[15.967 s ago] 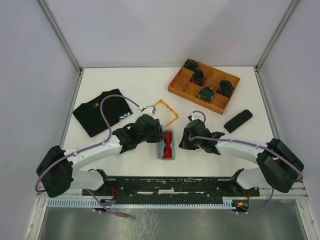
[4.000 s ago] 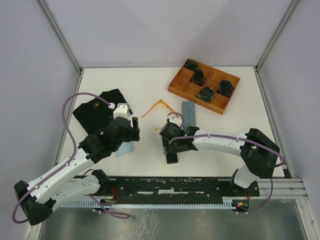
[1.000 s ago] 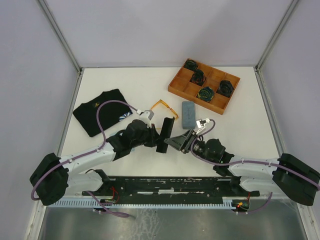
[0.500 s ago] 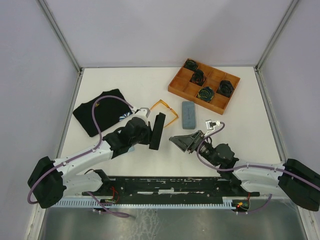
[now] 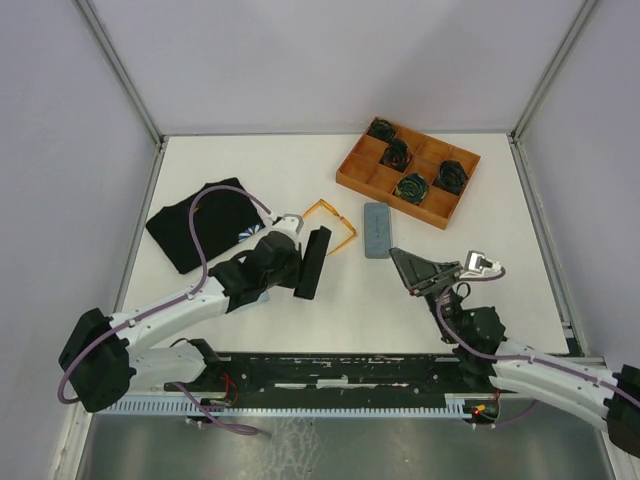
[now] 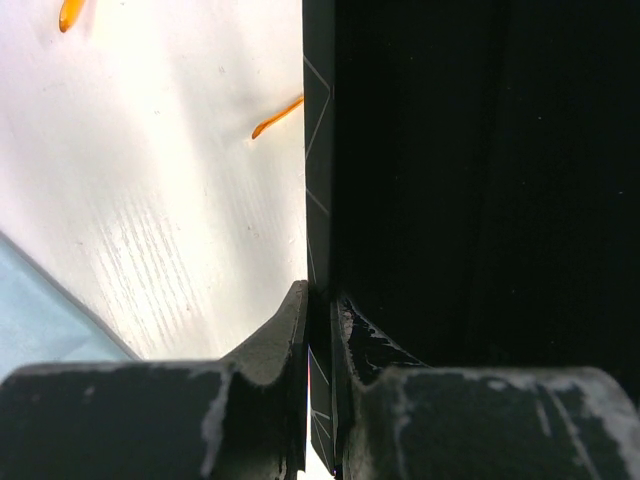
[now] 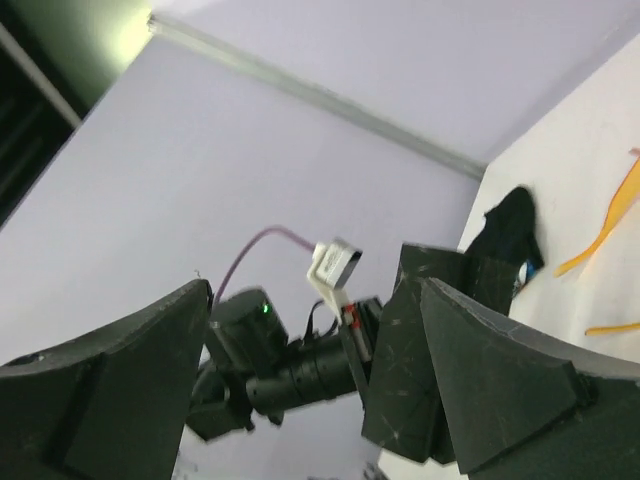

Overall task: Organize the sunglasses
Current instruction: Pick up the sunglasses case from the center of the board, then place the sunglasses case at the center of the board, then adjust the sunglasses case at the center of the board.

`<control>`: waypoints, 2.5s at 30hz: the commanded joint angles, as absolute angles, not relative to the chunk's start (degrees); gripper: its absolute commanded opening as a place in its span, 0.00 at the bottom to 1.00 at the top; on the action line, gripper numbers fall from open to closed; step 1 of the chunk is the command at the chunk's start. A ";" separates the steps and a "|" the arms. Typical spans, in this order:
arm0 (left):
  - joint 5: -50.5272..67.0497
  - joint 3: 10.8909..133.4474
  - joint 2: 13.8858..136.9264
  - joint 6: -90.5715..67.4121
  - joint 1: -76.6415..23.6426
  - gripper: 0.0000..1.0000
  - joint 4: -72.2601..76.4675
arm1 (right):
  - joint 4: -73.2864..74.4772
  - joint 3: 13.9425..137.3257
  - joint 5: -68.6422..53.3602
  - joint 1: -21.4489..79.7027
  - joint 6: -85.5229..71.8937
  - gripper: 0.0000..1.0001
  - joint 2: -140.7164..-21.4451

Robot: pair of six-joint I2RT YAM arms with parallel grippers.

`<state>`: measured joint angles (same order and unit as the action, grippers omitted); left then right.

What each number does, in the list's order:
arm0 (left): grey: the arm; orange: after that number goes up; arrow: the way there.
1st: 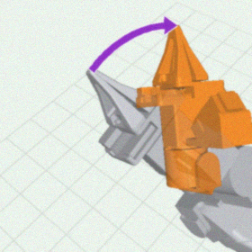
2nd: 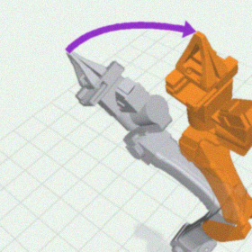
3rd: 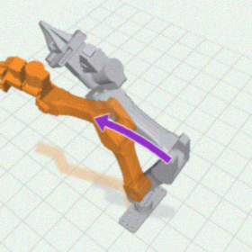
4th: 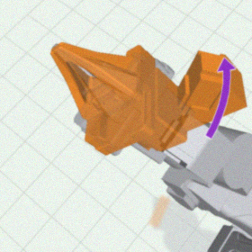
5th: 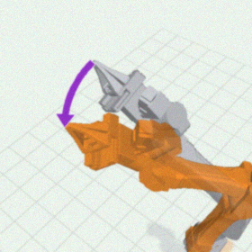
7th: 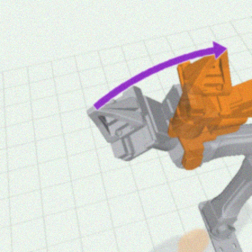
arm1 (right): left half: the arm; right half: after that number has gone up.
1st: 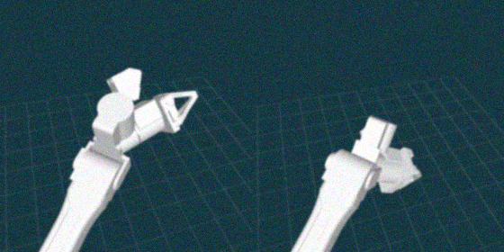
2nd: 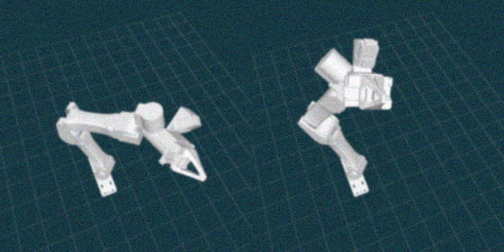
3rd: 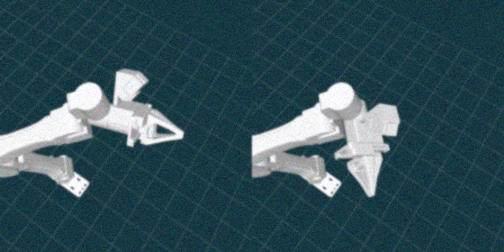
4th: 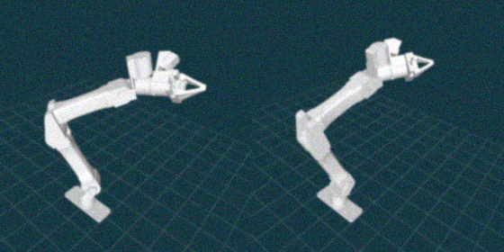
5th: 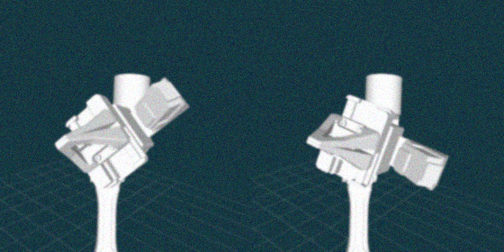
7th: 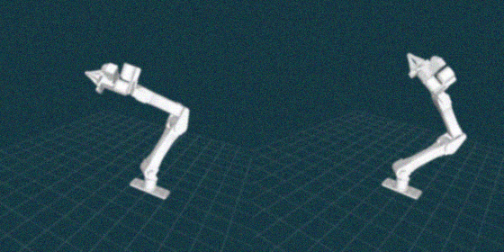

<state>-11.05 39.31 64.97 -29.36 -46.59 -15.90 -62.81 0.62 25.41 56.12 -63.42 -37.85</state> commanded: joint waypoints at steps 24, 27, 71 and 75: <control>-29.99 48.77 86.21 -0.73 -63.46 0.08 -11.77 | 51.85 49.79 36.35 52.43 -50.00 0.99 -41.40; -29.89 48.78 88.03 0.27 -64.08 0.17 -11.21 | 48.83 48.58 28.31 47.98 -46.88 0.99 -42.06; -31.02 25.98 45.06 -41.42 -65.48 0.59 -16.77 | 19.96 64.21 -5.07 39.88 -13.00 0.42 -99.69; -30.85 26.65 45.45 -41.26 -65.48 0.59 -16.86 | 19.69 65.21 -5.89 39.77 -13.46 0.35 -101.66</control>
